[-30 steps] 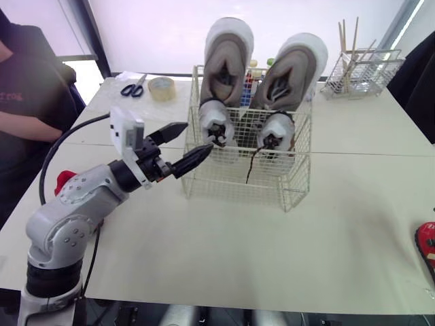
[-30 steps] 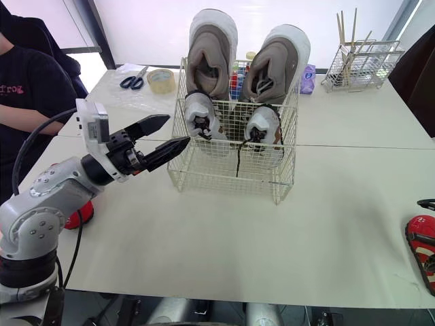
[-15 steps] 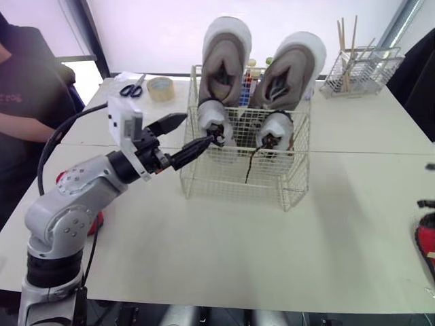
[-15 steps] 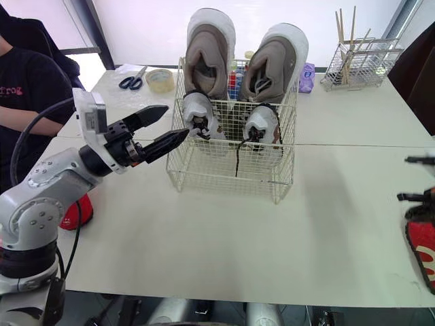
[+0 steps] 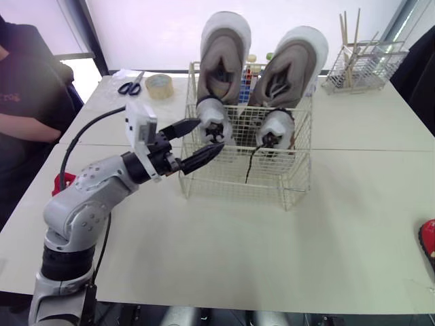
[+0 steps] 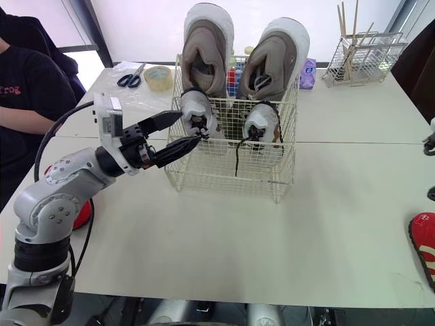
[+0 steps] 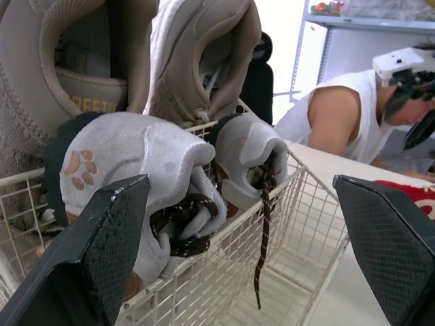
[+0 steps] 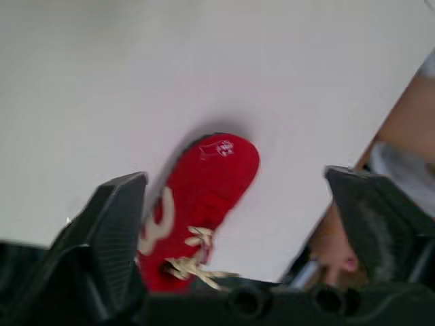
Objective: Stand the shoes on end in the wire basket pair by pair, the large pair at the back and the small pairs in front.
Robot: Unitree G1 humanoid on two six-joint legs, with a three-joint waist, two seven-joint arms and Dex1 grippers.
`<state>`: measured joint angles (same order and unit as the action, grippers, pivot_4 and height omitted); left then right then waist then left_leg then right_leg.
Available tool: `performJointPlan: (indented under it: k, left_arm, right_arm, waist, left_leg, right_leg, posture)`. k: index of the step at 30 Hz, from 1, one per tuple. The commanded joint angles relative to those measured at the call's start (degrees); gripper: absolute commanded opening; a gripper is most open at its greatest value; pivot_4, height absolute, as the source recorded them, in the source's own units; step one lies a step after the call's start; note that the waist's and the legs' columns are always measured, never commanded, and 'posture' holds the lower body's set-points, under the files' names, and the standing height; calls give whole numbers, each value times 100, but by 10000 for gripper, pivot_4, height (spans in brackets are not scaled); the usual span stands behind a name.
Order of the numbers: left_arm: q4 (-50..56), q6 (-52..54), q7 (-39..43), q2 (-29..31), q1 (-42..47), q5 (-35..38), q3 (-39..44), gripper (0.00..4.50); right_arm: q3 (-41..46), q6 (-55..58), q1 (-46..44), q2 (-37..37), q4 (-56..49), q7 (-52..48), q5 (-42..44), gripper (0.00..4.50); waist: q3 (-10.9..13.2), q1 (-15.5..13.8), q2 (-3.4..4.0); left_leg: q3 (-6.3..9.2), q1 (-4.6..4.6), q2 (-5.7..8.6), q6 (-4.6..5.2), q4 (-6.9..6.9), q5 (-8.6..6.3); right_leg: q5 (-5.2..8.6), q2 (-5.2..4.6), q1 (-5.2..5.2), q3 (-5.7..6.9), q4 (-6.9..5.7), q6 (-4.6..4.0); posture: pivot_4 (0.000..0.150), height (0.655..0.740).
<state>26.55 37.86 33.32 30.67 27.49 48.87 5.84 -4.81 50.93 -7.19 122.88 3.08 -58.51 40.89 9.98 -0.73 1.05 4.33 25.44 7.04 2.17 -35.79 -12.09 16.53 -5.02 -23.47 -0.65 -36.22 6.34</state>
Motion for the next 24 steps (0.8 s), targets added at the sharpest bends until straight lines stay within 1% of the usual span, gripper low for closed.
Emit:
performJointPlan:
  k: [1, 3, 7, 12, 14, 17, 18, 19, 21, 22, 24]
  left_arm:
    - [97, -170, -195, -17, 118, -210, 136, 45000]
    - [222, -82, -340, -113, 98, -7, 224, 45000]
    - [397, -59, -466, -169, -67, -71, 134, 45000]
    - [380, 72, -609, -356, -18, 128, 70, 45000]
    - [335, 76, -557, -390, -51, 114, 10, 45000]
    - [329, 105, -621, -476, -32, 129, -42, 45000]
    - [330, 119, -643, -507, -20, 139, -50, 45000]
    - [320, 123, -641, -531, -21, 139, -53, 45000]
    - [290, 120, -618, -559, -21, 107, -65, 45000]
    - [264, 117, -610, -581, -12, 104, -63, 45000]
    - [247, 120, -613, -617, 4, 94, -66, 45000]
  right_arm:
    - [-456, -1419, -49, 184, 636, -922, -1291, 44406]
    - [-629, -1844, -16, 90, 1003, -1245, -1705, 44406]
    - [-467, -1855, 208, -291, 1828, -1531, -2202, 44406]
    - [-215, -1467, 507, -451, 2358, -2478, -2352, 44406]
    - [-93, -1147, 722, -434, 2537, -3047, -2243, 44406]
    - [89, -1052, 1142, -437, 2917, -3373, -2259, 44406]
    - [119, -1015, 1307, -401, 3016, -3392, -2099, 44406]
    - [47, -875, 1513, -266, 3057, -3399, -1683, 44406]
    - [-78, -789, 1859, -61, 3155, -3399, -1156, 44406]
    - [-242, -658, 2051, 77, 3159, -3399, -748, 44406]
    - [-471, -610, 2368, 223, 3221, -3399, -332, 44406]
  waist:
    - [0, -7, 0]
    - [0, -21, 0]
    - [0, -3, -1]
    - [-2, -4, 6]
    - [-3, -3, 8]
    - [-7, 0, 15]
    - [-8, 0, 16]
    - [-8, 1, 17]
    - [-10, 5, 20]
    - [-13, 7, 25]
    - [-14, 6, 27]
  left_leg:
    - [0, 0, 0, -1, -1, -1]
    - [0, 0, 3, -2, -3, -1]
    - [0, 0, 6, -3, -10, -1]
    - [0, -5, 6, 1, -24, 6]
    - [0, -8, 6, 9, -29, -3]
    - [2, -17, 4, 3, -34, -2]
    - [2, -17, 4, 3, -37, -2]
    - [2, -18, 4, 3, -39, -2]
    - [2, -18, 4, 3, -42, -1]
    - [2, -18, 4, 10, -42, 3]
    - [2, -18, 4, 14, -41, 5]
  right_leg:
    - [0, 0, 0, 0, 0, 0]
    - [0, -3, 1, 0, 0, 0]
    - [-1, -4, 4, -3, -3, 0]
    - [-2, -4, -7, -6, -56, 1]
    - [-1, -4, -13, -7, -81, 0]
    - [7, -4, -11, -6, -101, -19]
    - [7, -4, -10, -6, -103, -20]
    - [6, -4, -8, -6, -103, -21]
    - [6, -4, -7, -7, -104, -22]
    - [6, -4, -8, -9, -104, -22]
    - [6, -4, -9, -10, -105, -23]
  posture:
    - [1500, 7400]
    - [1500, 7400]
    - [1500, 7400]
    - [1500, 7400]
    - [1500, 7400]
    - [1500, 7400]
    - [1500, 7400]
    - [1500, 7400]
    - [1500, 7400]
    - [1500, 7400]
    - [1500, 7400]
